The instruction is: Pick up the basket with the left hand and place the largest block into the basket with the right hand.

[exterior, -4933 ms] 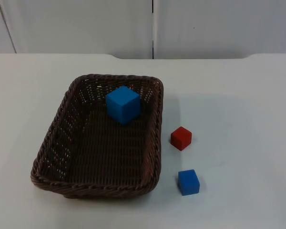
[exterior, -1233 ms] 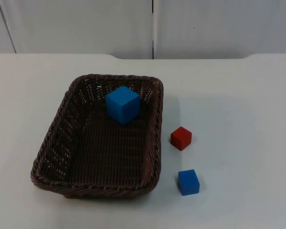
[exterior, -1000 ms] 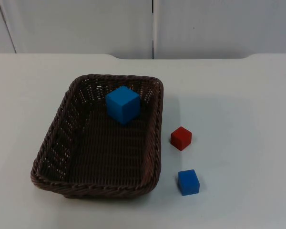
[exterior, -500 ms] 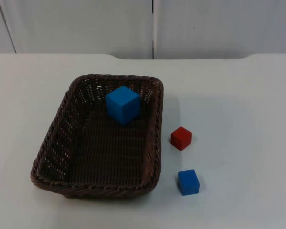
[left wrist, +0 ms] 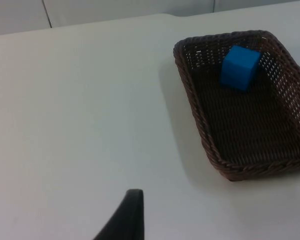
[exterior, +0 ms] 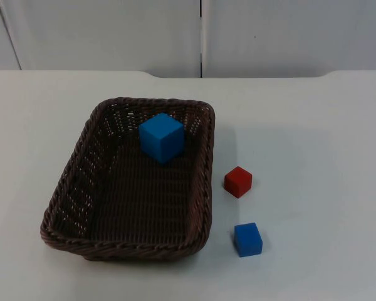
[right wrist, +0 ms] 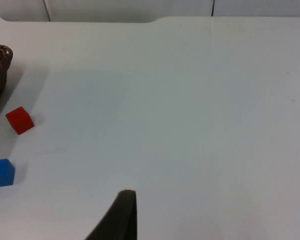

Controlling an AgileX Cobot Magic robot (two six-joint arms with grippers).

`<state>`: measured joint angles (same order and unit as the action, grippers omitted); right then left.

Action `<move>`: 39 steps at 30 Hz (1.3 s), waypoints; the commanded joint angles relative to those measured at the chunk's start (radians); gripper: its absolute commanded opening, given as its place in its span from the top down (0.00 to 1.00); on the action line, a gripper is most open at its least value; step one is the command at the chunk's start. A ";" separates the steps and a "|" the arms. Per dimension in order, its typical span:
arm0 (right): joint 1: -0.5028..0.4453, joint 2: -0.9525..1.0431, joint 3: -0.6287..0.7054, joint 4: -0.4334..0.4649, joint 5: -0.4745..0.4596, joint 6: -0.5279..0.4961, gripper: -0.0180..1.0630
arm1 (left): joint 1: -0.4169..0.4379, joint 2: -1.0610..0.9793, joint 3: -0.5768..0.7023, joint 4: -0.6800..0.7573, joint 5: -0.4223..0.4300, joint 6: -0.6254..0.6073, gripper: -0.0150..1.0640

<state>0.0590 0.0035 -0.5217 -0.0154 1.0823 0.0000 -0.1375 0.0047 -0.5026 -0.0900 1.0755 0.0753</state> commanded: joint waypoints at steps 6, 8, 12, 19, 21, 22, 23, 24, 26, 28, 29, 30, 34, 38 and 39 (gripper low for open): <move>-0.006 -0.003 0.007 0.001 -0.005 0.000 0.01 | -0.001 -0.005 0.005 0.005 0.000 -0.003 0.01; -0.006 -0.003 0.007 0.001 -0.005 0.000 0.01 | -0.001 -0.005 0.005 0.005 0.000 -0.003 0.01; -0.006 -0.003 0.007 0.001 -0.005 0.000 0.01 | -0.001 -0.005 0.005 0.005 0.000 -0.003 0.01; -0.006 -0.003 0.007 0.001 -0.005 0.000 0.01 | -0.001 -0.005 0.005 0.005 0.000 -0.003 0.01; -0.006 -0.003 0.007 0.001 -0.005 0.000 0.01 | -0.001 -0.005 0.005 0.005 0.000 -0.003 0.01; -0.006 -0.003 0.007 0.001 -0.005 0.000 0.01 | -0.001 -0.005 0.005 0.005 0.000 -0.003 0.01; -0.006 -0.003 0.007 0.001 -0.005 0.000 0.01 | -0.001 -0.005 0.005 0.005 0.000 -0.003 0.01; -0.006 -0.003 0.007 0.001 -0.005 0.000 0.01 | -0.001 -0.005 0.005 0.002 0.000 -0.003 0.01; -0.006 -0.003 0.007 0.001 -0.005 0.000 0.01 | -0.001 -0.005 0.005 0.002 0.000 -0.003 0.01; -0.006 -0.003 0.007 0.001 -0.005 0.000 0.01 | -0.001 -0.005 0.005 0.002 0.000 -0.003 0.01; -0.006 -0.003 0.007 0.001 -0.005 0.000 0.01 | -0.001 -0.005 0.005 0.002 0.000 -0.003 0.01; -0.006 -0.003 0.007 0.001 -0.005 0.000 0.01 | -0.001 -0.005 0.005 0.002 0.000 -0.003 0.01; -0.006 -0.003 0.007 0.001 -0.005 0.000 0.01 | -0.001 -0.005 0.005 0.004 0.000 -0.003 0.01; -0.006 -0.003 0.007 0.001 -0.005 0.000 0.01 | -0.001 -0.005 0.005 0.004 -0.002 -0.003 0.01; -0.006 -0.003 0.007 0.001 -0.005 0.000 0.01 | -0.001 -0.005 0.005 0.004 -0.002 -0.003 0.01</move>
<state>0.0590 0.0035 -0.5217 -0.0154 1.0823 0.0000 -0.1375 0.0047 -0.5026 -0.0900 1.0755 0.0737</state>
